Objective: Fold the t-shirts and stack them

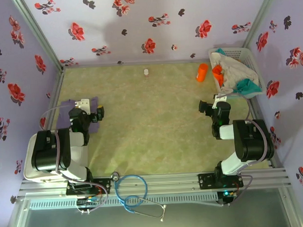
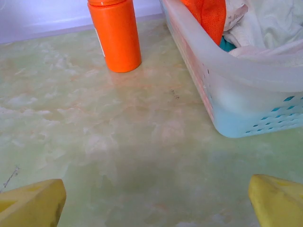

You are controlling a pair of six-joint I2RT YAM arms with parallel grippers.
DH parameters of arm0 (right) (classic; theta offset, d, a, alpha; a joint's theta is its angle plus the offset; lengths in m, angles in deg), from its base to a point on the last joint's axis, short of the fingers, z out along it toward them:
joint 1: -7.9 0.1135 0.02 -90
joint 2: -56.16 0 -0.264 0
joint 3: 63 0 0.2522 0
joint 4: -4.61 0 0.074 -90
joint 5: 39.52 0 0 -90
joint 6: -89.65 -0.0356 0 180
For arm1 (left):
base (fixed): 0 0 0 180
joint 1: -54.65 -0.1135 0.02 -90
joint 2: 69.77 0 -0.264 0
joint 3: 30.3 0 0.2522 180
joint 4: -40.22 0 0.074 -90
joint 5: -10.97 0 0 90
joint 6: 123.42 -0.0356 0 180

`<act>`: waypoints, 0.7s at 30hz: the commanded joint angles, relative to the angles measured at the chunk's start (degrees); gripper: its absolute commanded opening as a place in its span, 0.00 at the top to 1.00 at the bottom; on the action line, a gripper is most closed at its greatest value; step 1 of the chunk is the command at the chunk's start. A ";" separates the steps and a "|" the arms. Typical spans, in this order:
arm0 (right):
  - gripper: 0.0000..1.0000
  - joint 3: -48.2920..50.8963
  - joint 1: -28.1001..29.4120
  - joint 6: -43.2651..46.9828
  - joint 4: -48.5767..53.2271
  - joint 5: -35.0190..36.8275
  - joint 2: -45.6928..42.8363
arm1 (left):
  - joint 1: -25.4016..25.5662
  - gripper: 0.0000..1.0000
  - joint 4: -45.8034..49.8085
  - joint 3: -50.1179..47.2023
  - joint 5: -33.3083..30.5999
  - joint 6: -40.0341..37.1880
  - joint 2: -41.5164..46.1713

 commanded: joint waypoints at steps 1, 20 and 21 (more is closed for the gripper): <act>0.01 -0.83 -0.43 -0.57 -0.30 1.45 -0.02 | -0.25 0.00 -0.52 0.50 0.24 0.36 0.20; 0.01 -0.91 -0.43 -0.51 -0.30 1.45 0.03 | -1.26 0.00 -2.00 -0.22 -5.01 4.44 0.20; 0.01 -1.07 -0.34 -0.29 0.09 1.24 0.05 | -1.25 0.00 -2.02 -0.20 -5.14 4.35 0.18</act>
